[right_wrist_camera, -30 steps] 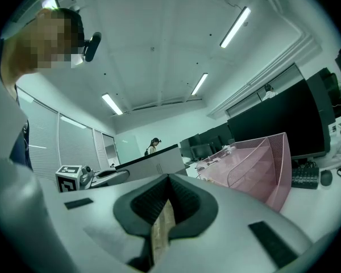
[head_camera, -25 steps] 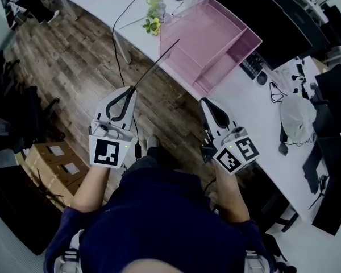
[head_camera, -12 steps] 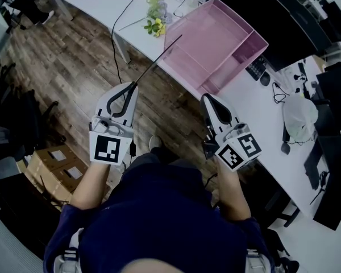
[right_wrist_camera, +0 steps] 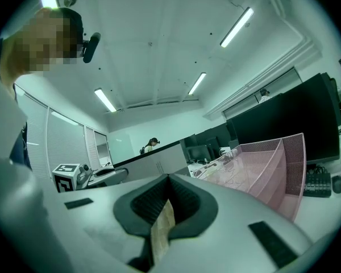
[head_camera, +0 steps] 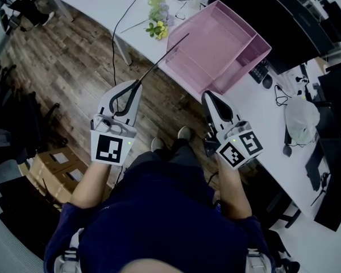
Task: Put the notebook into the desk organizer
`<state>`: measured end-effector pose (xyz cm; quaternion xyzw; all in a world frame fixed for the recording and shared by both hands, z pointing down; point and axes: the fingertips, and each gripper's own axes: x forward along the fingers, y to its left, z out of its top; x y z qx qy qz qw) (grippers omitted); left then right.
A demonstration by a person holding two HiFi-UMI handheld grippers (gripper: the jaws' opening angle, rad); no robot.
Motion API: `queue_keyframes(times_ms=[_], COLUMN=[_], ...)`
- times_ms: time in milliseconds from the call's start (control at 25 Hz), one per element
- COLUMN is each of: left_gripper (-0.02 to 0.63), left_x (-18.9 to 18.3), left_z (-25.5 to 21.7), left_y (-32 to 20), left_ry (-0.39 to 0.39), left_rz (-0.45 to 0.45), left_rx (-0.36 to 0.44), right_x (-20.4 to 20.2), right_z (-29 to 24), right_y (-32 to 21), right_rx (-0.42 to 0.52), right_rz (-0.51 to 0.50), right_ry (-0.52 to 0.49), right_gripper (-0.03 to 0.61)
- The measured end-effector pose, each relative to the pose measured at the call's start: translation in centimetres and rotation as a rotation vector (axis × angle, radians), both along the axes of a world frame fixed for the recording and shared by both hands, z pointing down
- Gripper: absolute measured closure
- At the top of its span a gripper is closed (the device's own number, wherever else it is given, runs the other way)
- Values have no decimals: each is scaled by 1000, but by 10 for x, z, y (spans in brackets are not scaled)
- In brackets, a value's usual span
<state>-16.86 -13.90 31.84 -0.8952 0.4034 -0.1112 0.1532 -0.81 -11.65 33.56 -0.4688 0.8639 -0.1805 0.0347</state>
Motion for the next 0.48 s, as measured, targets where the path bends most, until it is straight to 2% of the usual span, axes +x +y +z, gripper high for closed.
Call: queue_keyframes(times_ms=[480], left_gripper=[580], left_x=[18], left_z=[-4], left_y=[-31], left_ry=[-14], left_rz=[12], left_rx=[15], right_x=[7], right_z=[-3], right_y=[-35], right_rx=[12], right_rz=[-23], right_ry=[-10], right_gripper=[574])
